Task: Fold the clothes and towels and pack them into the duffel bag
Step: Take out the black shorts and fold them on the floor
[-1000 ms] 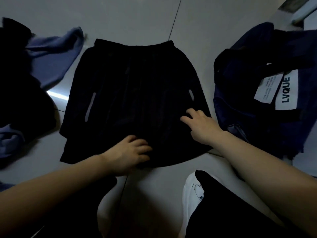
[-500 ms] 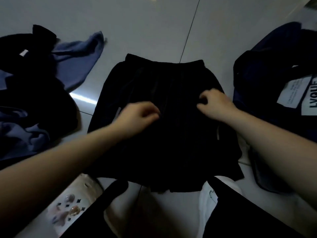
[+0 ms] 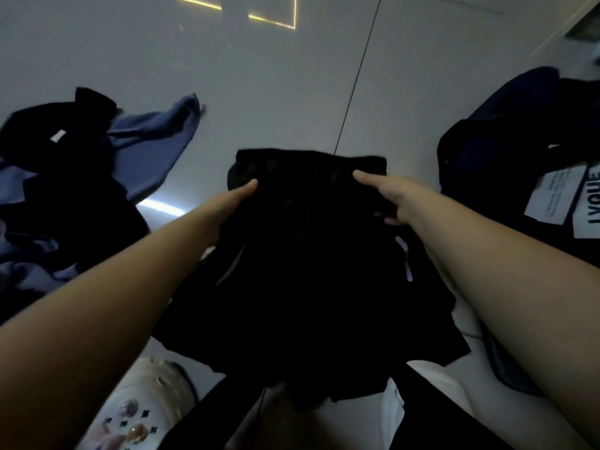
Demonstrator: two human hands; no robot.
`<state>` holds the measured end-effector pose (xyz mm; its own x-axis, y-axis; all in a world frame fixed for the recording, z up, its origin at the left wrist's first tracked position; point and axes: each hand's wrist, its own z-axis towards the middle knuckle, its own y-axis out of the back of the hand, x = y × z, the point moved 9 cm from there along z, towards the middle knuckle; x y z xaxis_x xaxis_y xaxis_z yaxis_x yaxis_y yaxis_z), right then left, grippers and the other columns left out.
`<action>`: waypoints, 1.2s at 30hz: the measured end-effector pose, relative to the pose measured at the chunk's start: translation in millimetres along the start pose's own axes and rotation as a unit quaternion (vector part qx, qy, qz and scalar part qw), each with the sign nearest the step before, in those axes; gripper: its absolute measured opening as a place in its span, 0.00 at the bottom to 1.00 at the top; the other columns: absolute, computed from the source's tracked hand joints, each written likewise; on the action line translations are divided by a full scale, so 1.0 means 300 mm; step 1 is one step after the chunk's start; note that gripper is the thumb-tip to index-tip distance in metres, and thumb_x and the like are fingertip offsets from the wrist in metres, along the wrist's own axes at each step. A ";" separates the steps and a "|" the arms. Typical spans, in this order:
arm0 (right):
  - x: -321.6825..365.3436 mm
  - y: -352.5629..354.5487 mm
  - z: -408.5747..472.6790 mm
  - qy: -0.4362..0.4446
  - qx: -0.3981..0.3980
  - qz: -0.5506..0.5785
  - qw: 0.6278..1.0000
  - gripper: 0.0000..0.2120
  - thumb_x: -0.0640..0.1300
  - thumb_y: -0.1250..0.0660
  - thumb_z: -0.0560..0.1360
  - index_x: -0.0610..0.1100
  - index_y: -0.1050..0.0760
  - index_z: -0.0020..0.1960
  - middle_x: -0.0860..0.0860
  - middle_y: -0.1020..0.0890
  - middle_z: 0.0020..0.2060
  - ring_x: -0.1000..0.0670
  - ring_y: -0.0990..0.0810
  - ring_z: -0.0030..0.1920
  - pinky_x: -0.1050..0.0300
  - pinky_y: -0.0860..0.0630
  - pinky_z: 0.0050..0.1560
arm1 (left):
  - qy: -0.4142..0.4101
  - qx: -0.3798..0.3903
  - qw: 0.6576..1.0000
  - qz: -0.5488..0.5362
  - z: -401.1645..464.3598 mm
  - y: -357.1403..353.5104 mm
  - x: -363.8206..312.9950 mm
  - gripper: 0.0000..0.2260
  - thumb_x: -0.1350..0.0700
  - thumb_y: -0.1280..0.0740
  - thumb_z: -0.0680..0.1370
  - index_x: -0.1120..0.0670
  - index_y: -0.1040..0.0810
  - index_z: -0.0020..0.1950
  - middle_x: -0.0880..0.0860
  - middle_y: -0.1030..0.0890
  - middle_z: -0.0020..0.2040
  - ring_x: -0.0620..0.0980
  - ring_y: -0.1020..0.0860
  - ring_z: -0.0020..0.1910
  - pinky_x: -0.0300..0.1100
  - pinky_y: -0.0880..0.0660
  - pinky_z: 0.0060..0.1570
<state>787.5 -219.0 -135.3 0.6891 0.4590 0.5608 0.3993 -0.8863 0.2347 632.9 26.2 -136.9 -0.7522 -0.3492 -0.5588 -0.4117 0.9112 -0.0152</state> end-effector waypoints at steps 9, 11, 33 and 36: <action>0.215 0.101 -0.221 0.225 -0.062 -0.080 0.969 0.11 0.47 0.29 0.75 0.46 0.23 0.55 0.49 0.18 0.49 0.47 0.18 0.49 0.49 0.22 0.57 | -0.179 -0.045 0.982 0.038 -0.180 0.088 -0.151 0.09 0.62 0.38 0.80 0.54 0.25 0.60 0.51 0.17 0.46 0.47 0.19 0.38 0.32 0.23 0.33; 0.328 0.133 -0.337 0.268 -0.060 -0.085 0.958 0.12 0.46 0.31 0.76 0.45 0.23 0.58 0.52 0.19 0.47 0.51 0.19 0.47 0.53 0.23 0.54 | -0.177 0.034 0.984 -0.009 -0.268 0.093 -0.218 0.07 0.62 0.37 0.79 0.55 0.23 0.55 0.50 0.16 0.42 0.46 0.18 0.36 0.36 0.22 0.36; 0.633 0.244 -1.390 0.459 -0.181 -0.354 0.795 0.07 0.43 0.38 0.77 0.41 0.25 0.51 0.45 0.22 0.42 0.41 0.22 0.46 0.53 0.28 0.40 | -0.512 -0.221 0.804 0.207 -1.459 0.159 -0.692 0.08 0.59 0.30 0.76 0.53 0.24 0.53 0.53 0.21 0.46 0.55 0.21 0.47 0.51 0.24 0.51; 0.649 0.264 -1.500 0.530 -0.254 -0.341 0.734 0.03 0.37 0.39 0.73 0.42 0.28 0.43 0.46 0.25 0.37 0.41 0.22 0.44 0.53 0.33 0.35 | -0.495 -0.310 0.789 0.194 -1.429 0.252 -0.596 0.08 0.59 0.30 0.75 0.55 0.22 0.54 0.58 0.19 0.49 0.59 0.20 0.50 0.53 0.24 0.52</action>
<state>681.3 -227.8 349.8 -0.5314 0.7387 0.4148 -0.0293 -0.5054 0.8624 515.6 63.8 317.4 -0.2403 0.5495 -0.8002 -0.6529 0.5185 0.5522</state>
